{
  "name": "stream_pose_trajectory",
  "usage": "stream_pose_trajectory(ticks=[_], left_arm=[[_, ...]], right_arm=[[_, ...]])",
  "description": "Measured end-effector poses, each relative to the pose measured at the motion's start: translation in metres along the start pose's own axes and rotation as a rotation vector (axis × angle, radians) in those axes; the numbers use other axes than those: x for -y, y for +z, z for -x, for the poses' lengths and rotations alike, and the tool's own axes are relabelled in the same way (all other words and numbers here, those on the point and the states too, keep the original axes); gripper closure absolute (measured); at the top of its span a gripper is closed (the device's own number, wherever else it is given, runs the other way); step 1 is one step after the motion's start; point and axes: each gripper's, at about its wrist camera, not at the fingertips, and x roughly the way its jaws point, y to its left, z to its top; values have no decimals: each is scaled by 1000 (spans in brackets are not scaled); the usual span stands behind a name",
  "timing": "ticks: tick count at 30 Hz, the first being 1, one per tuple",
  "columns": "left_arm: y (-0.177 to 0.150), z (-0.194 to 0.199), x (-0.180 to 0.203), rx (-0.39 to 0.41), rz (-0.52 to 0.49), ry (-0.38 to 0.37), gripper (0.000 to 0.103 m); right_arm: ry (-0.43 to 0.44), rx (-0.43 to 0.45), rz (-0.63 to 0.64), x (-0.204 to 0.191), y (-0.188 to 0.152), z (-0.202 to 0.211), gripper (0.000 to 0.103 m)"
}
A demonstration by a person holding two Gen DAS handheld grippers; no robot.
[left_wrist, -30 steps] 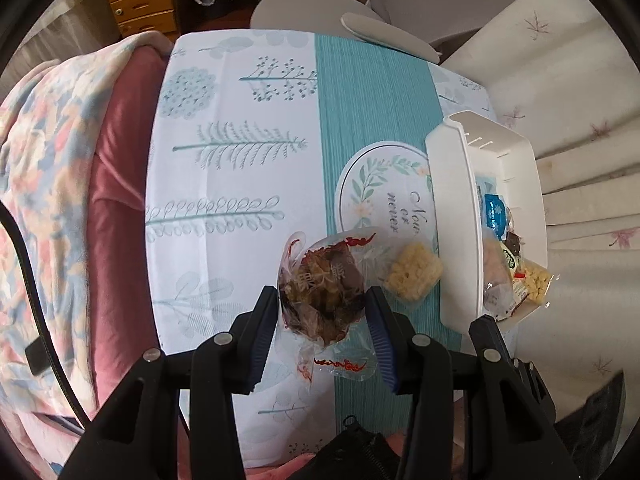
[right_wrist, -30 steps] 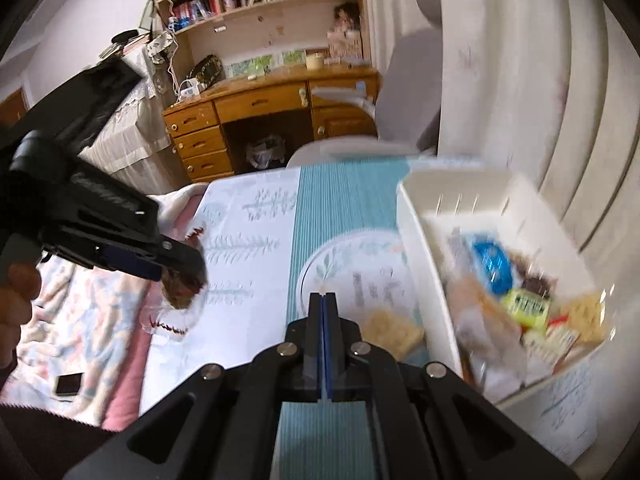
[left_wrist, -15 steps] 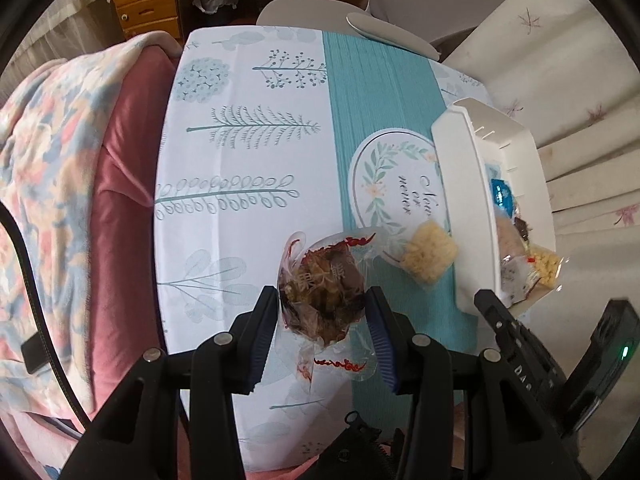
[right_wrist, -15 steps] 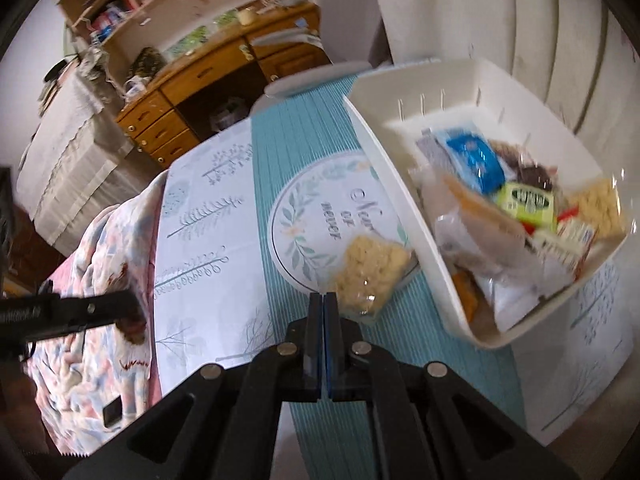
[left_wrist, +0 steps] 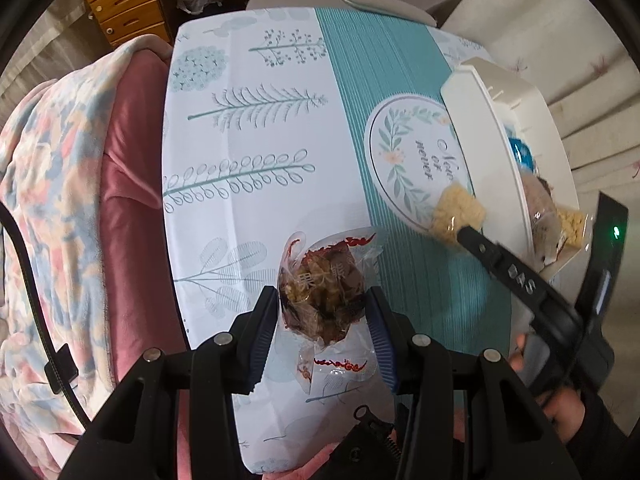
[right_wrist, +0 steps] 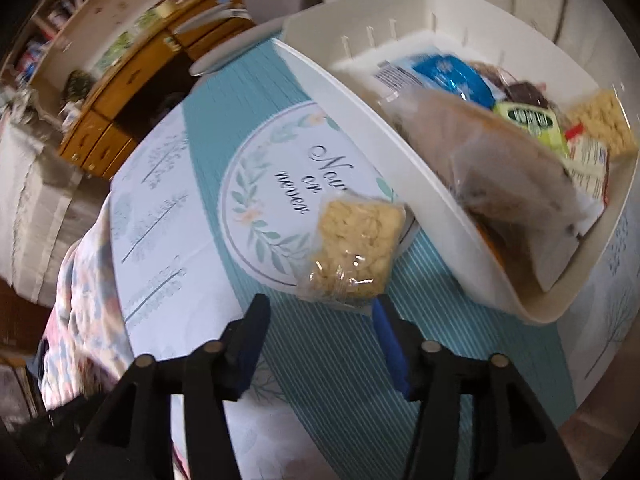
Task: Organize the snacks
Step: 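Hold the fried-snack bag with left tool while right tool grasps the wrapped cake, then lower the fried-snack bag and cake into the tray and open both tools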
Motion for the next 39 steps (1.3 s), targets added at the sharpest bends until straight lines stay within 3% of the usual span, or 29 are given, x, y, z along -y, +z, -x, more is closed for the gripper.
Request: stream_pose_trajectory(ticks=[10, 23, 26, 28, 39], left_arm=[[1, -14, -6, -48, -21, 18, 59], [2, -20, -11, -71, -22, 49, 59], [2, -19, -10, -71, -21, 60, 59], [2, -19, -9, -69, -22, 64, 59], [5, 0, 5, -20, -11, 86, 59]], right_arm=[[-123, 1, -89, 2, 9, -32, 45], [-169, 5, -68, -6, 15, -52, 46], [-167, -5, -48, -7, 17, -51, 50], [-158, -17, -45, -6, 18, -48, 56], [-89, -195, -34, 6, 5, -37, 59]])
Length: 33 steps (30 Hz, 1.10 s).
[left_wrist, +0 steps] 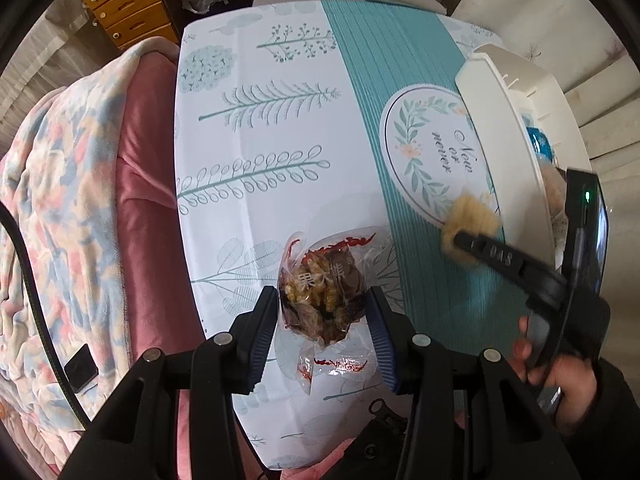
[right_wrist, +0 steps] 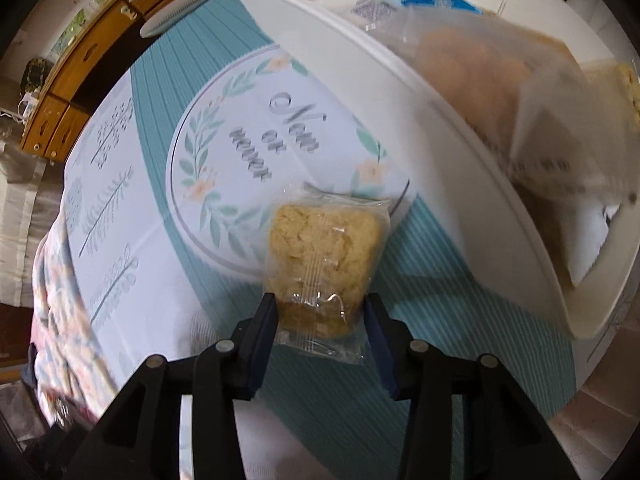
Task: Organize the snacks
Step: 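Lower the fried-snack bag and cake into the tray and open both tools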
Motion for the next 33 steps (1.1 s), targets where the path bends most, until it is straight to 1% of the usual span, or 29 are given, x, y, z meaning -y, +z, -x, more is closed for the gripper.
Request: stream_pose_trajectory(ticks=[7, 11, 16, 21, 25, 33], left_arm=[[-1, 13, 16, 29, 35, 14, 59], [-7, 23, 31, 50, 48, 28, 59], [-20, 34, 48, 75, 84, 7, 59], [-36, 45, 70, 115, 131, -18, 59], [-43, 50, 90, 148, 148, -35, 59], [-45, 62, 146, 262, 127, -90, 59]], right_arm=[[82, -166, 43, 6, -16, 12, 59], [124, -207, 81, 8, -15, 22, 59], [202, -271, 118, 26, -12, 47, 59], [277, -281, 188, 38, -8, 73, 59], [317, -260, 249, 45, 2, 94, 59], [360, -177, 341, 71, 28, 125, 59]])
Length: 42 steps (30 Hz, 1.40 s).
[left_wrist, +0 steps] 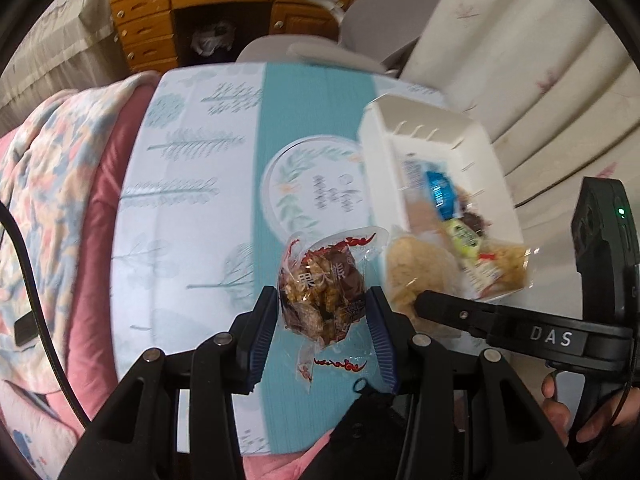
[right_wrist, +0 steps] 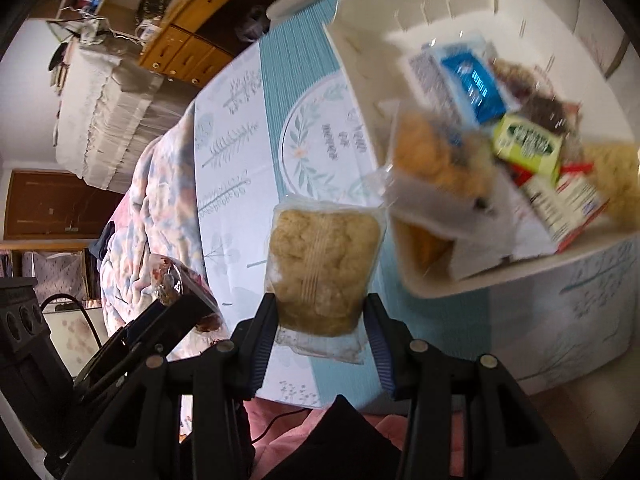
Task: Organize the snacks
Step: 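Lower the fried-snack bag and cake into the tray and open both tools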
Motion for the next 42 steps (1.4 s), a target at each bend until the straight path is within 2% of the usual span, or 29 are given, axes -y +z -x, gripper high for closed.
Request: stream_pose_trajectory(ticks=[7, 13, 23, 24, 25, 32, 34, 35, 38, 40, 42], left_arm=[[6, -10, 51, 52, -40, -45, 59], [14, -29, 88, 48, -69, -68, 59], [35, -62, 126, 22, -79, -80, 59], [37, -65, 128, 21, -82, -80, 59], [40, -68, 132, 20, -87, -86, 59], [58, -78, 154, 39, -135, -78, 59], [62, -79, 158, 44, -143, -79, 53], [64, -80, 160, 46, -145, -76, 45], [66, -80, 160, 55, -152, -69, 42], [65, -80, 159, 47, -153, -70, 35], [63, -80, 154, 32, -148, -61, 29]], right_arm=[[17, 32, 38, 31, 14, 21, 61], [31, 59, 41, 59, 26, 37, 63], [45, 97, 12, 96, 47, 50, 66], [44, 99, 5, 101, 50, 51, 68], [36, 105, 0, 105, 52, 51, 76], [-23, 159, -41, 126, 66, 62, 77], [-68, 178, -47, 131, 70, 65, 77], [-89, 181, -50, 131, 71, 66, 77], [-124, 192, -72, 138, 75, 69, 76], [-133, 201, -85, 141, 74, 71, 64], [-134, 214, -102, 143, 72, 73, 57]])
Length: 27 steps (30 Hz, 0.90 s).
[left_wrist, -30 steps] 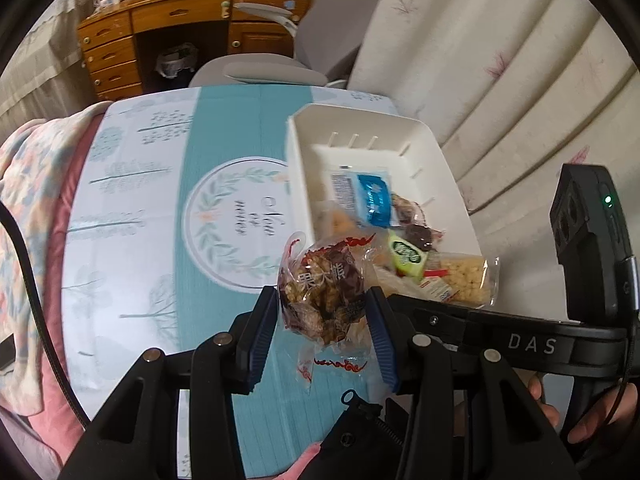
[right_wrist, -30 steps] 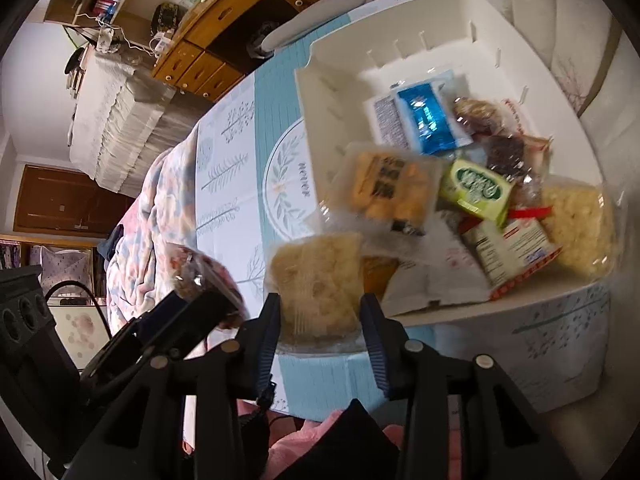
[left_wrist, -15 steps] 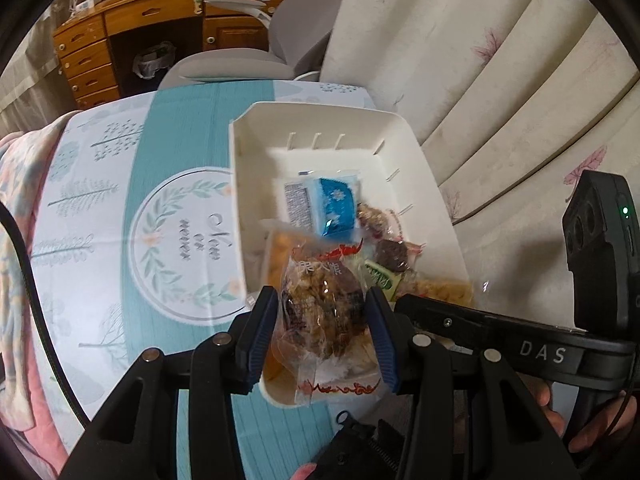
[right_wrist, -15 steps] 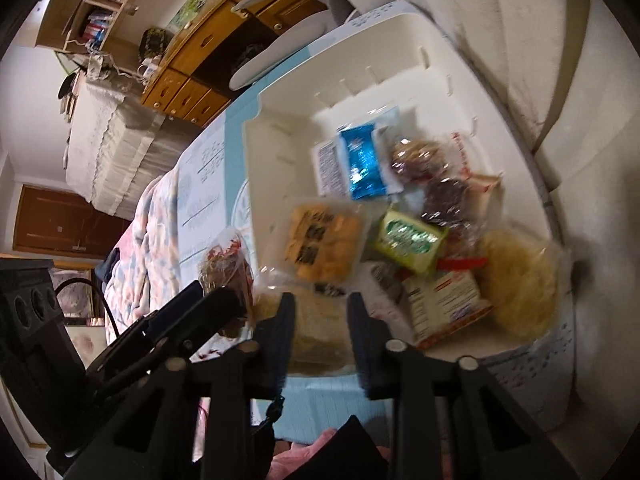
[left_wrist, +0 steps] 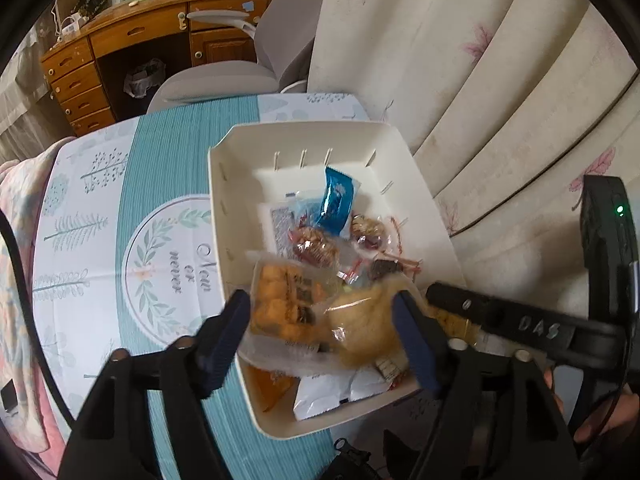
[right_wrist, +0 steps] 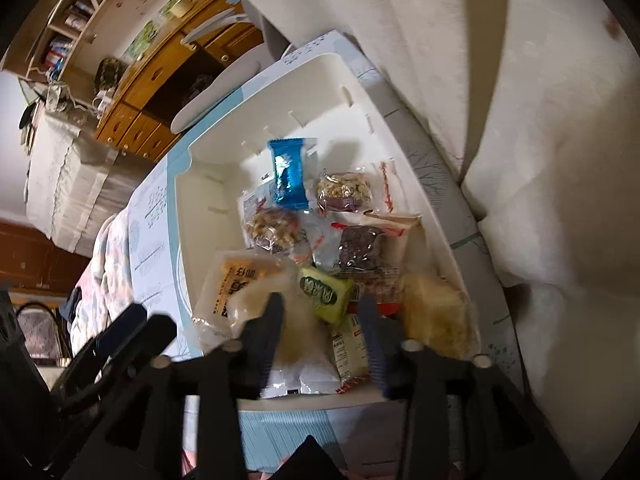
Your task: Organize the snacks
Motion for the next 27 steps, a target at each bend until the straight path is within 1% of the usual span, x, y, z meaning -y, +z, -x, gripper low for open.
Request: stream_pose_trajectory(ticks=[3, 4, 5, 6, 8, 10, 11, 15, 18, 20, 21, 22, 24, 27], left_arm=[[-7, 1, -9, -31, 18, 9, 28], [-10, 2, -12, -36, 25, 7, 27], [-14, 4, -17, -42, 37, 4, 25], [-17, 7, -21, -44, 43, 4, 21], [-27, 15, -30, -38, 47, 5, 17], [-35, 21, -38, -40, 42, 15, 17], [-41, 25, -44, -46, 41, 25, 17], [-73, 46, -72, -48, 65, 39, 16], [-95, 61, -92, -51, 75, 66, 15], [-113, 74, -107, -47, 81, 84, 14], [-120, 79, -114, -46, 86, 93, 11], [-126, 83, -121, -48, 90, 105, 10], [-141, 92, -135, -69, 111, 149, 9], [-158, 108, -148, -87, 139, 167, 8]], right_arm=[[-8, 8, -4, -3, -5, 2, 55], [-12, 13, 0, -5, -8, 3, 53], [-16, 18, 2, -8, -10, 4, 51], [-22, 30, 5, -11, -14, 6, 48], [-33, 49, 15, -17, -20, 9, 44], [-52, 66, 29, -27, -30, 11, 40], [-59, 69, 32, -30, -34, 11, 39], [-86, 74, 54, -48, -61, 11, 39], [-128, 93, 69, -61, -86, 11, 38], [-151, 107, 84, -67, -101, 12, 32], [-161, 117, 98, -71, -111, 12, 27], [-172, 125, 111, -75, -118, 12, 26], [-198, 122, 148, -84, -136, 12, 25], [-196, 96, 186, -93, -159, 14, 25]])
